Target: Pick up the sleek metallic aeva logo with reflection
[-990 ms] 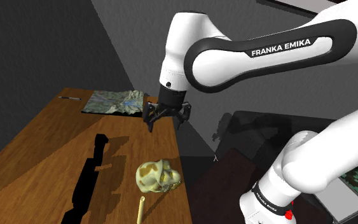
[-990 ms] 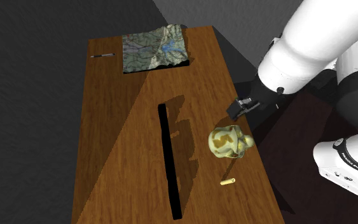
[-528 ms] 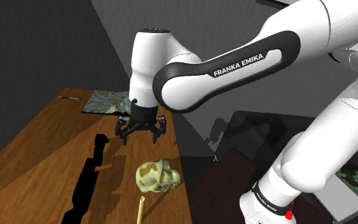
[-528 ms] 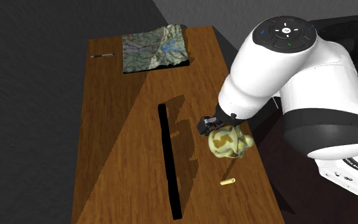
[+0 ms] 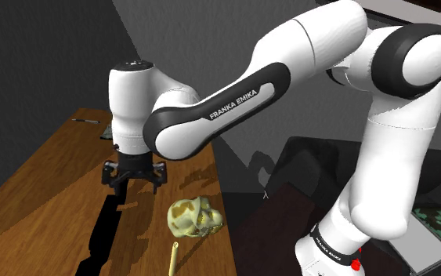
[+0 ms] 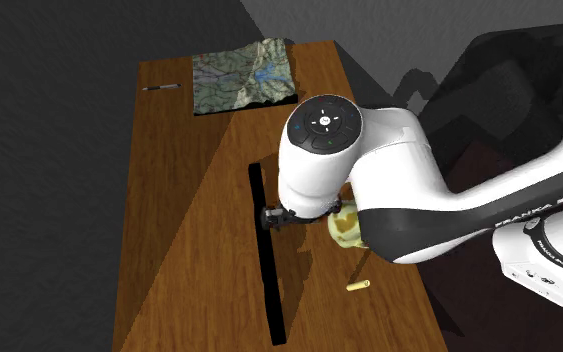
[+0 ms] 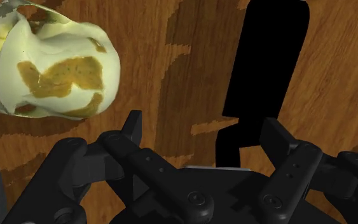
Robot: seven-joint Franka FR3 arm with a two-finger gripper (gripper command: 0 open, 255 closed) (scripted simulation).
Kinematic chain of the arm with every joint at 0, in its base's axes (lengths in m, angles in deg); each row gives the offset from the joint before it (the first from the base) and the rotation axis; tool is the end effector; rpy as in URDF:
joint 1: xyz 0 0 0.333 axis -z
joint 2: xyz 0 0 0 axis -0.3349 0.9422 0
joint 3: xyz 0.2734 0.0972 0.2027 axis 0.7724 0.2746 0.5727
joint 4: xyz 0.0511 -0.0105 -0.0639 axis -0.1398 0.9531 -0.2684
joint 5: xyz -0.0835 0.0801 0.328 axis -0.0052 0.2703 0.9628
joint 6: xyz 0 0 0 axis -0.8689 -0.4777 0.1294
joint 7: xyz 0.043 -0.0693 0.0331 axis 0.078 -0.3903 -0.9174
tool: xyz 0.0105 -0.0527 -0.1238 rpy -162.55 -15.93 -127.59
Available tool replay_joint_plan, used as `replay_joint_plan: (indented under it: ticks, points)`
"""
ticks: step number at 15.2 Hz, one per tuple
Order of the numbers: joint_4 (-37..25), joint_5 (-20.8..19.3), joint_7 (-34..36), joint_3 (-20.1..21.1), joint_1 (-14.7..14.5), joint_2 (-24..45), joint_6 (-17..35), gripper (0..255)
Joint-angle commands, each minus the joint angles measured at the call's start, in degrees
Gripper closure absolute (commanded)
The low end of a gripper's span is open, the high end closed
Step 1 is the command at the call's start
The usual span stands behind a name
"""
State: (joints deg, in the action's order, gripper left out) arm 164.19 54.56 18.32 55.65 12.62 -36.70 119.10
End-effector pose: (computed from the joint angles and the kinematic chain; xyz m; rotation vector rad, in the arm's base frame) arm 0.4434 0.3715 0.3763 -2.9994 0.8966 -0.0140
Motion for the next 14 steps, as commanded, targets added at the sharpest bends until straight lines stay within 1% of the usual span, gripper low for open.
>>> replay_joint_plan:
  ticks: [1, 4, 6, 7, 14]
  points:
    - [-3.86, -3.31, 3.81, -1.47, -2.66, 4.97, 0.02, 0]
    - [-11.36, -6.83, 7.92, -3.99, -6.96, 12.32, -1.23, 0]
    - [-16.9, -8.49, 9.96, -5.63, -9.78, 17.16, -2.36, 0]
    - [-18.71, -8.9, 10.48, -6.13, -10.64, 18.66, -2.76, 0]
    - [-18.23, -10.64, 11.51, -7.56, -11.55, 21.83, 0.72, 0]
